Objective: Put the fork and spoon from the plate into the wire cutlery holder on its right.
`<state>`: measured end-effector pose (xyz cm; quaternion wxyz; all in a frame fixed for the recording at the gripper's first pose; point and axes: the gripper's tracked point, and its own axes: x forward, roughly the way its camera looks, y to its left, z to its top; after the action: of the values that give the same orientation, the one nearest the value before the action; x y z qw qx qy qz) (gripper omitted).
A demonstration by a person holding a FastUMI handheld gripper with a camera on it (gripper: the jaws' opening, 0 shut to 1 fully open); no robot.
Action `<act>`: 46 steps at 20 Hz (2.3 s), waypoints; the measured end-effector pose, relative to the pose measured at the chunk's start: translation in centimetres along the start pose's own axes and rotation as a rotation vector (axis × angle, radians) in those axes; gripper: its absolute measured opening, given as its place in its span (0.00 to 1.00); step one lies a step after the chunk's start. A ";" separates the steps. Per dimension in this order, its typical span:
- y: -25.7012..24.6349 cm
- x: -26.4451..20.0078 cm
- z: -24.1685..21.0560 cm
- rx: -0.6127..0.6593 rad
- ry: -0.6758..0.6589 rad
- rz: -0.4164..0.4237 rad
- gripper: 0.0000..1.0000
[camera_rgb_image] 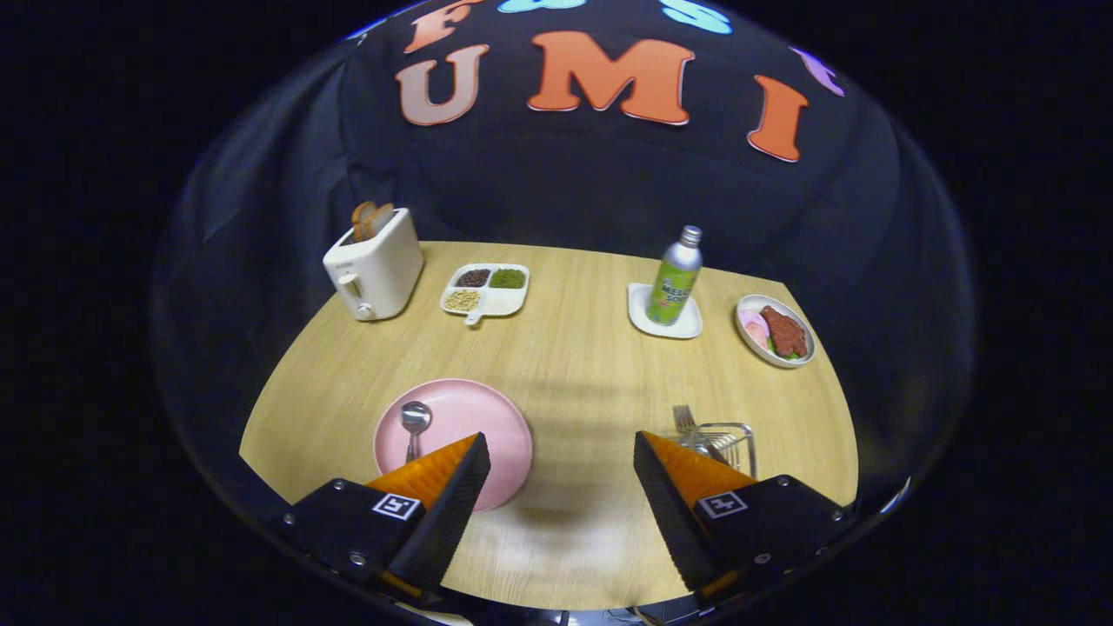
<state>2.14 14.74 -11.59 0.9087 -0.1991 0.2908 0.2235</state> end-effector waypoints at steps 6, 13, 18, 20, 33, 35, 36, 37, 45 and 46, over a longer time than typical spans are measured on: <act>9.8 4.1 -4.6 -0.049 0.039 0.100 1.00; 14.6 7.6 -7.6 -0.046 0.102 0.143 0.92; 15.6 9.7 -9.0 -0.060 0.154 0.142 0.59; 15.5 10.1 -9.4 -0.067 0.166 0.126 0.46; 12.0 5.7 -7.5 0.064 0.218 0.125 0.05; 10.2 4.4 -7.1 0.095 0.235 0.118 0.05; 9.3 3.8 -6.8 0.114 0.239 0.118 0.05; 8.3 3.1 -6.7 0.131 0.248 0.114 0.05; -2.2 -2.0 -6.3 0.199 0.309 0.040 0.05; -3.7 -2.6 -6.3 0.206 0.315 0.025 0.05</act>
<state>-0.61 7.89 -13.91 0.8646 -0.1341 0.4534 0.1697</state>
